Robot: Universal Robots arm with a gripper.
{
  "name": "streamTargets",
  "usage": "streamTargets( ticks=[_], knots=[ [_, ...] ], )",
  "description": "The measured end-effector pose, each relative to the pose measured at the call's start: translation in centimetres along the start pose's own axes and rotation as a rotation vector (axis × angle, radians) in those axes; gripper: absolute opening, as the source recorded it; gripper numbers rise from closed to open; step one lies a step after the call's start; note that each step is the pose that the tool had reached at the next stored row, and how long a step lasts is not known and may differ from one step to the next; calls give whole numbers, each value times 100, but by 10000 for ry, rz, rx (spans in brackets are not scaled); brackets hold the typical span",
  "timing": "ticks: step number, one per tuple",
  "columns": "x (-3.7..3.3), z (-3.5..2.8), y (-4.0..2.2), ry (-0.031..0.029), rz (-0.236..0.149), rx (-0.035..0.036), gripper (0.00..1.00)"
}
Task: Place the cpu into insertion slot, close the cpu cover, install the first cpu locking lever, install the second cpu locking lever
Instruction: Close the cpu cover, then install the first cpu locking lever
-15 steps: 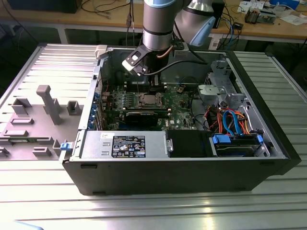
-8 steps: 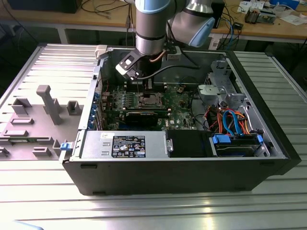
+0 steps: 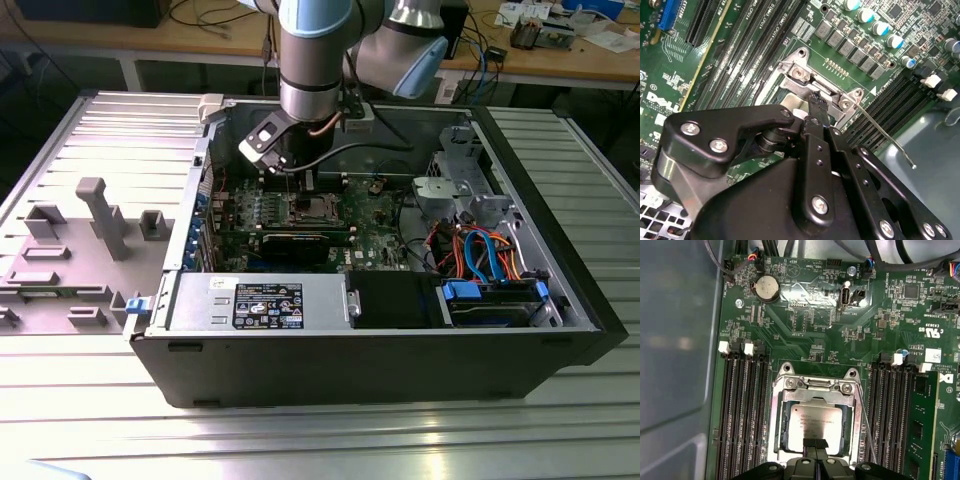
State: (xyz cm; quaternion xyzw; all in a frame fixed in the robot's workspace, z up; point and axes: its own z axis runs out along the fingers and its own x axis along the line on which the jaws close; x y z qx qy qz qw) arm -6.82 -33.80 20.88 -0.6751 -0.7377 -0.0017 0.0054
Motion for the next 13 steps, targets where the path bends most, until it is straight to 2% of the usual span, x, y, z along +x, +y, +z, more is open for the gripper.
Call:
streamTargets(
  ticks=[3,4,5,7,13],
  knots=[
    [0,1,14,3,2,-2,11],
    [-2,1,33,3,1,-2,11],
    [-6,0,79,1,3,-1,11],
    [-8,1,116,1,1,0,11],
    [-9,0,128,0,1,0,11]
  ],
)
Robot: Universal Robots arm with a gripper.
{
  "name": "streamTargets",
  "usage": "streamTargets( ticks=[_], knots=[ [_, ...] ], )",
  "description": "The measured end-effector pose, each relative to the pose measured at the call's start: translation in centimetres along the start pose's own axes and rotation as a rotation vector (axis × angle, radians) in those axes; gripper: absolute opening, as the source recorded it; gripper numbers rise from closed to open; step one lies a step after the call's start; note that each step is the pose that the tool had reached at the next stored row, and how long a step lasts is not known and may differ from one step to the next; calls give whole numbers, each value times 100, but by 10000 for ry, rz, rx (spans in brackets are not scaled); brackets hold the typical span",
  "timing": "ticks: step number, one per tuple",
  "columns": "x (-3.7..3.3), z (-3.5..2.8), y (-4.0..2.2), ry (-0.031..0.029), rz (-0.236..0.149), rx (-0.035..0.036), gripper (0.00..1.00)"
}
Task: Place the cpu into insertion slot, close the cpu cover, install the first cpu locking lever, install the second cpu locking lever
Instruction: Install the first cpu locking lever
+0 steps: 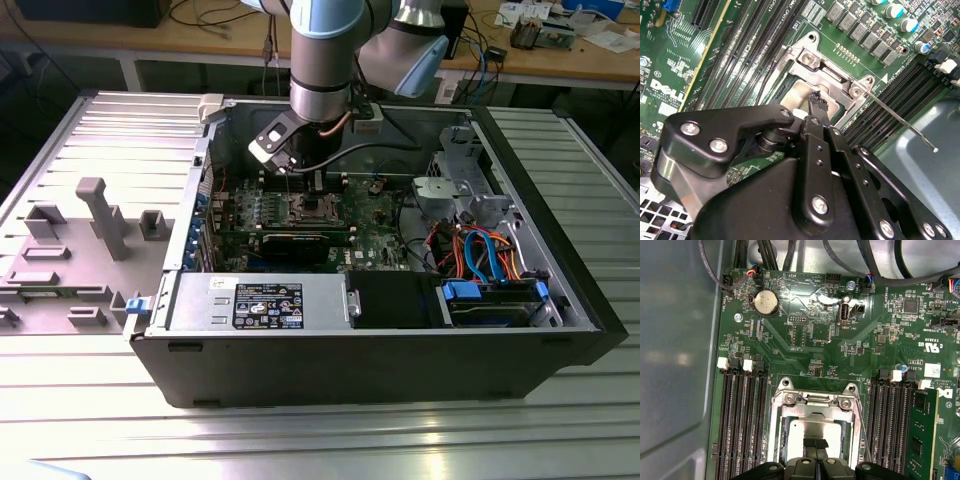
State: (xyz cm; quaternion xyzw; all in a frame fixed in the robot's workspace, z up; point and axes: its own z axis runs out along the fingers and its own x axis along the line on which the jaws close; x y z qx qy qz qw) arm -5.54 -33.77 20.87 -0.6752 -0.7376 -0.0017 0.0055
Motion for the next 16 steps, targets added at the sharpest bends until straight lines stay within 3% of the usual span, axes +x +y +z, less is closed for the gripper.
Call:
streamTargets(
  ticks=[8,16],
  knots=[
    [0,-16,0,0,0,0,11],
    [1,-82,0,-1,1,1,11]
  ],
)
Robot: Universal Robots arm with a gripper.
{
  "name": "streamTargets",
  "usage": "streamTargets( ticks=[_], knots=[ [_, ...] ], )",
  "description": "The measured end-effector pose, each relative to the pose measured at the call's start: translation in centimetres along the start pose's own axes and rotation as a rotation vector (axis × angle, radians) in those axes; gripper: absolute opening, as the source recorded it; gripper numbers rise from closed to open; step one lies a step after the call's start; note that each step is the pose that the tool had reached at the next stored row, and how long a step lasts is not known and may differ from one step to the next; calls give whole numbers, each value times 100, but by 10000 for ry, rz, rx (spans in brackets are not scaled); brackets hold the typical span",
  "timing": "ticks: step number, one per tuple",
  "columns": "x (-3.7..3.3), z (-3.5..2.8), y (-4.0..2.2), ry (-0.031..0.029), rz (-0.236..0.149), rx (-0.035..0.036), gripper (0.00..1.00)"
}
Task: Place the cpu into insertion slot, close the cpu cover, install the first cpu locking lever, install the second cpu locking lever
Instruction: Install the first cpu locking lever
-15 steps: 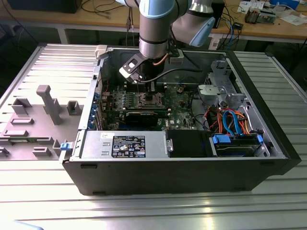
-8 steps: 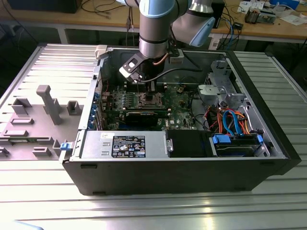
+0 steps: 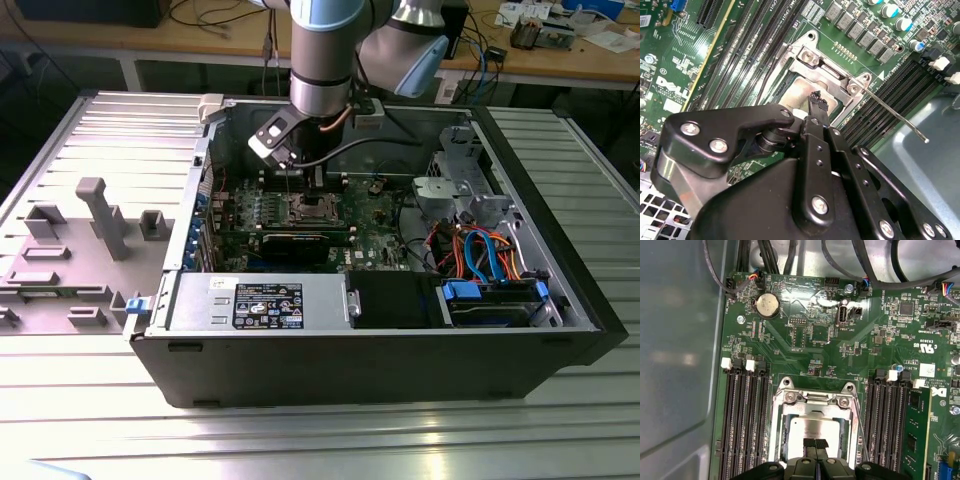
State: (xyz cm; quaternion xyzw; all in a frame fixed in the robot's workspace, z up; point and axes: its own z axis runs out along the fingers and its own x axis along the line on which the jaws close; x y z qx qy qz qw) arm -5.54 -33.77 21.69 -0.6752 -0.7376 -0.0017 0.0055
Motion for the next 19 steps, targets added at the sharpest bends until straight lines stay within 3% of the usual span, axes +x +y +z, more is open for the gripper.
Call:
streamTargets(
  ticks=[9,14,19],
  knots=[
    [0,-11,0,1,-10,0,11],
    [0,-12,0,-3,-706,8,11],
    [1,-60,0,-4,-847,9,11]
  ],
)
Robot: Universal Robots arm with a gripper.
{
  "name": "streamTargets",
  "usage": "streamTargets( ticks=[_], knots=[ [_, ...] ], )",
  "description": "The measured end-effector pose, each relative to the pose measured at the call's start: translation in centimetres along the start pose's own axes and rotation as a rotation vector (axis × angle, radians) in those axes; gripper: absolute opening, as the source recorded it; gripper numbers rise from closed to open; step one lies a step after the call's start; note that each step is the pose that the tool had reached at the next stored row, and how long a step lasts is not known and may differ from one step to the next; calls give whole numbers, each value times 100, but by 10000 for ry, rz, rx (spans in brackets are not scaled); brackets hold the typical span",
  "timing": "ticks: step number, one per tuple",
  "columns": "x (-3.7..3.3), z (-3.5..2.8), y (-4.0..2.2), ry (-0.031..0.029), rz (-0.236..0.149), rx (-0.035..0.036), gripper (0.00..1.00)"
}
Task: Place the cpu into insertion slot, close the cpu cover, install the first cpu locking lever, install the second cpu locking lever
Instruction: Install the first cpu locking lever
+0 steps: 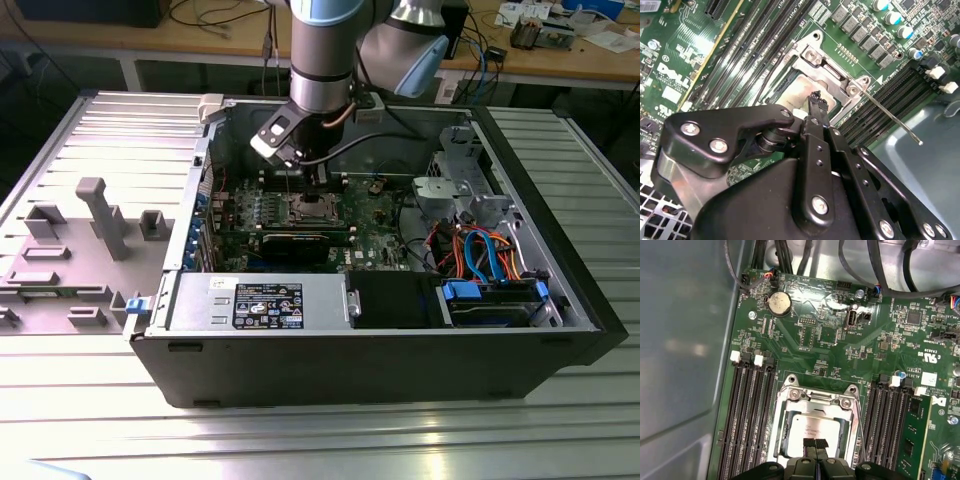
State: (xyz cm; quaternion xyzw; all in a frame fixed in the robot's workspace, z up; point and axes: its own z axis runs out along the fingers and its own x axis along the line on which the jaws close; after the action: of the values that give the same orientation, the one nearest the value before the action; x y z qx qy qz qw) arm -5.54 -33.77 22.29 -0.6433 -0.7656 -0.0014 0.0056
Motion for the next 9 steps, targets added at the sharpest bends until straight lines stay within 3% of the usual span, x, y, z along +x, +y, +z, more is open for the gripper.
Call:
streamTargets(
  ticks=[9],
  knots=[
    [0,-17,0,0,-27,0,11]
  ],
)
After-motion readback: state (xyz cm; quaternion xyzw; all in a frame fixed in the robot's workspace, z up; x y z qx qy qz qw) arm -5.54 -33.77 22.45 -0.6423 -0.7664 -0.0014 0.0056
